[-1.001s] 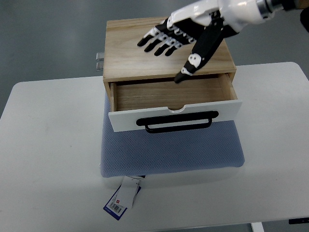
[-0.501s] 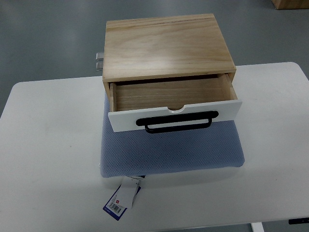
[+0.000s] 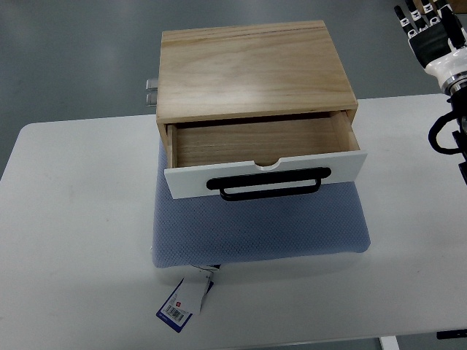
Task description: Open wood drawer with right hand
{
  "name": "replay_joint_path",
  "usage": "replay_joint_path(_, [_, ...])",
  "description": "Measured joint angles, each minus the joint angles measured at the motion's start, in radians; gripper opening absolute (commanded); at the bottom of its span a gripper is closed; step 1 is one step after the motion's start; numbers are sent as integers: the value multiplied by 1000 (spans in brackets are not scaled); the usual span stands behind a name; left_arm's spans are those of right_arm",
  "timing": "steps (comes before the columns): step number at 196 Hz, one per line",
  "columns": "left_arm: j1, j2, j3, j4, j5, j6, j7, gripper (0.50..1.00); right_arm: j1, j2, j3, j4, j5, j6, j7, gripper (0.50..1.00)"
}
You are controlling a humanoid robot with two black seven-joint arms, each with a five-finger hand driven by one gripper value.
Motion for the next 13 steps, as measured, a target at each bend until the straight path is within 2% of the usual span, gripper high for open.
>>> replay_joint_path(13, [0,0,0,1,0,0,0,1000,-8,10,8,-5,0,-1,0,944])
